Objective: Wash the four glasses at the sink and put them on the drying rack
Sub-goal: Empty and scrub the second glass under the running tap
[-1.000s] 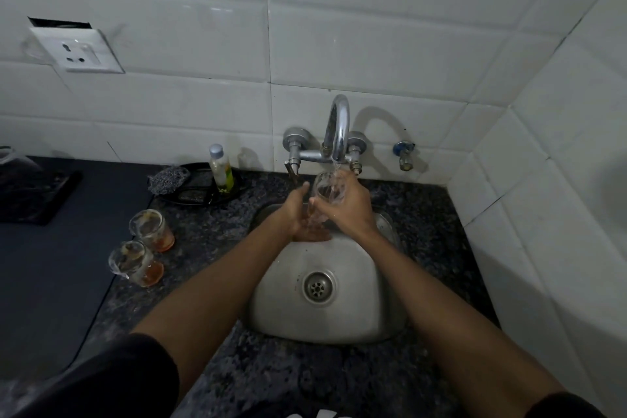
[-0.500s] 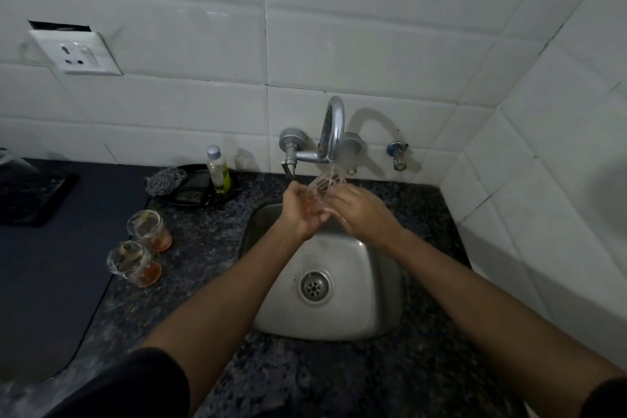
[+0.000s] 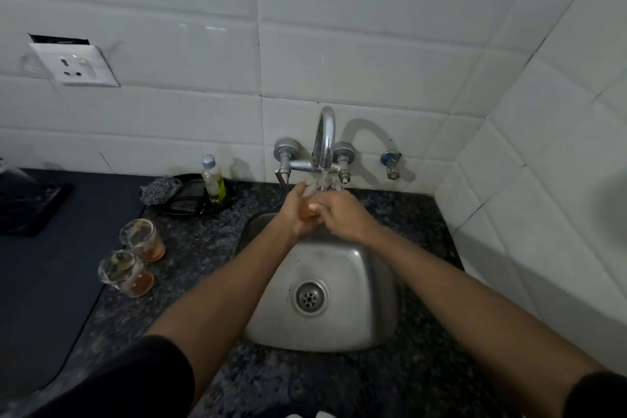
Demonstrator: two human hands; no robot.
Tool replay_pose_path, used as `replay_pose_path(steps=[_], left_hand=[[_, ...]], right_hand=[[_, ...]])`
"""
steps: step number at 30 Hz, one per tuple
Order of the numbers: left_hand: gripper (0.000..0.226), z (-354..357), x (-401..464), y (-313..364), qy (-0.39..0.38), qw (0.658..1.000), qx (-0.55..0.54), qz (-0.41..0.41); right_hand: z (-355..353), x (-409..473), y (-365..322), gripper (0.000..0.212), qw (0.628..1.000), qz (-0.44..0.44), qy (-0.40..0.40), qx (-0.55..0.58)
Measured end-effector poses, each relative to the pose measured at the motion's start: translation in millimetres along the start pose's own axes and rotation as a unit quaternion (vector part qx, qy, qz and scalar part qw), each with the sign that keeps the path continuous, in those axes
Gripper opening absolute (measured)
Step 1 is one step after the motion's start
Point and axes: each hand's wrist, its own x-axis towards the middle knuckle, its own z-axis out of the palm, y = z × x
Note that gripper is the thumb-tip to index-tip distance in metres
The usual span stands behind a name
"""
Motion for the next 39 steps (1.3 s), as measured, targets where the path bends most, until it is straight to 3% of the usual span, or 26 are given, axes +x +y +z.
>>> replay_pose_path(steps=[3,6,9,13,15,17,19,22,24,26,28,32,34,39], left_hand=[[0.046,-4,5,13,0.042,0.997,0.065,-0.030],[0.036,1,10,12,0.025,0.998,0.048,0.032],[0.036,-2,11,8,0.023,0.999,0.026,0.020],[0.050,-1,9,21,0.005,0.998,0.054,-0.009],[0.042,4,6,20,0.025,0.998,0.048,0.020],[0.037,5,12,16,0.048,0.997,0.036,0.053],[0.040,5,13,12,0.061,0.996,0.044,0.049],[0.048,-1,12,18,0.049,0.996,0.079,-0.003],[0.047,0,9,21,0.057,0.994,0.098,-0.012],[0.040,5,7,20,0.048,0.996,0.077,-0.005],[0.042,6,11,14,0.061,0.996,0.060,0.014],[0.053,2,8,18,0.020,0.998,0.066,-0.008],[0.047,1,9,22,0.025,0.996,0.080,-0.006],[0.043,7,9,18,0.021,0.997,0.061,0.028]], right_hand=[[-15,2,15,0.031,0.976,-0.078,-0.081,-0.188],[-1,5,2,0.026,0.996,0.006,-0.037,-0.086],[7,14,-6,0.030,0.998,0.053,-0.029,-0.010],[-17,10,10,0.044,0.970,-0.078,-0.109,-0.202],[-13,8,4,0.042,0.986,-0.044,-0.088,-0.135],[0,14,-7,0.037,0.998,0.044,-0.043,-0.001],[3,21,-12,0.036,0.997,0.073,-0.027,0.026],[-18,16,-2,0.028,0.976,-0.040,-0.127,-0.174],[-21,12,10,0.026,0.958,-0.079,-0.144,-0.236],[-13,9,2,0.023,0.980,-0.035,-0.111,-0.163],[-1,15,-9,0.035,0.996,0.030,-0.074,-0.049],[-10,19,0,0.028,0.979,-0.039,-0.108,-0.170],[-12,16,15,0.026,0.968,-0.062,-0.117,-0.214],[-1,19,-4,0.030,0.994,0.012,-0.080,-0.069]])
